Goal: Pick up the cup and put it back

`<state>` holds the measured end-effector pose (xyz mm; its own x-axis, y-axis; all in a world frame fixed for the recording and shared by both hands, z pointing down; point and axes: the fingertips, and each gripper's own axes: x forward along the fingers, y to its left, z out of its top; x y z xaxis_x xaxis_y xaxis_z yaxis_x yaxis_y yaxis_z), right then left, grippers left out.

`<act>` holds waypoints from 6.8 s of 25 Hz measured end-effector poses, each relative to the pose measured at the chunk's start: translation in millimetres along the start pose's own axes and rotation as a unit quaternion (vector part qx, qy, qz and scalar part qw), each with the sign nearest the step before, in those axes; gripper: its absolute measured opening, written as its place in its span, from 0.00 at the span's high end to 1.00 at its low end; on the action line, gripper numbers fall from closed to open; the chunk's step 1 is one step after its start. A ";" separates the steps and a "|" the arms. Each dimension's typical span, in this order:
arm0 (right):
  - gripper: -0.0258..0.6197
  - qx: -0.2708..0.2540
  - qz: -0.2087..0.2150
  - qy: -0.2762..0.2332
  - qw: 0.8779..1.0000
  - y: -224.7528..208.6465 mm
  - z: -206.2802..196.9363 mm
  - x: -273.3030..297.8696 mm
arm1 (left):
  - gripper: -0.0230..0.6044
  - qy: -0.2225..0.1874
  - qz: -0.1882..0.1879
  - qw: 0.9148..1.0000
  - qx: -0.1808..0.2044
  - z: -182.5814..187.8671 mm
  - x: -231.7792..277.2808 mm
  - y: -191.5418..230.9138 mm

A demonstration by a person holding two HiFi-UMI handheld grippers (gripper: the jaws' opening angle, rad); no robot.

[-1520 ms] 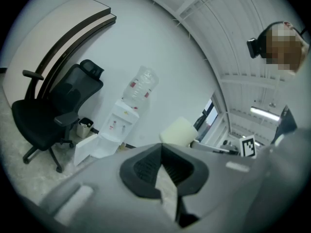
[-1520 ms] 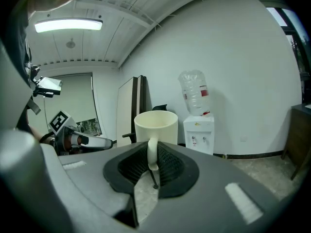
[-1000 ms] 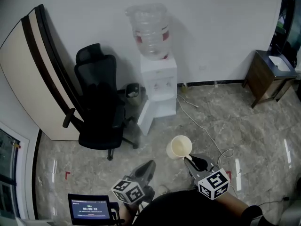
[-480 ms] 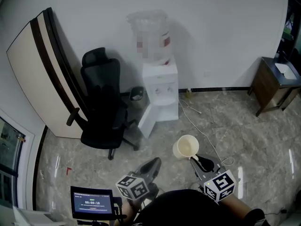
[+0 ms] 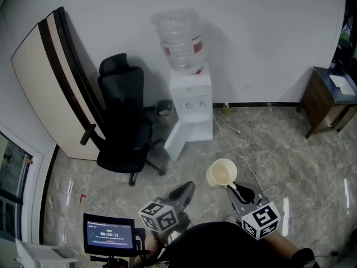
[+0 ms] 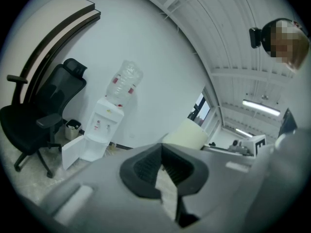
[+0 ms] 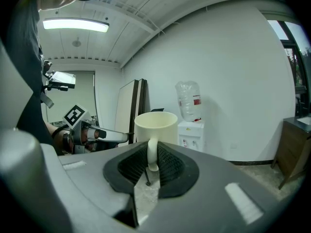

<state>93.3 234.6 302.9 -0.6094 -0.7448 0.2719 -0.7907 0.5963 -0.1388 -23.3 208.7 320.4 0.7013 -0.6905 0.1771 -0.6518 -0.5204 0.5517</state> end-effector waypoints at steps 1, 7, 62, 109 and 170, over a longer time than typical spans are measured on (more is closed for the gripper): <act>0.88 0.000 0.000 0.000 1.000 1.3 0.0 -0.3 | 0.95 0.001 -0.001 1.000 0.001 -0.2 -1.2 -1.3; 0.88 -0.012 0.008 0.006 1.000 17.3 -1.7 2.2 | 0.95 -0.003 -0.005 1.000 0.010 -0.1 -13.2 -4.1; 0.88 -0.008 0.013 -0.003 1.000 30.3 -8.5 8.5 | 0.96 -0.017 -0.009 1.000 0.000 -0.4 -18.9 -1.8; 0.88 0.034 0.018 -0.003 0.999 -124.5 -23.9 -64.0 | 0.96 -0.010 0.052 0.998 -0.027 -51.8 82.7 -73.0; 0.88 -0.108 0.343 0.080 0.930 -273.5 85.6 318.5 | 0.95 -0.217 0.366 0.898 -0.112 101.9 204.8 141.7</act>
<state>110.4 -191.4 345.9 -0.9354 -0.1235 0.3314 -0.1787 0.9736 -0.1417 -1.5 -57.7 351.8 -0.1010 -0.9627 0.2509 -0.7839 0.2323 0.5759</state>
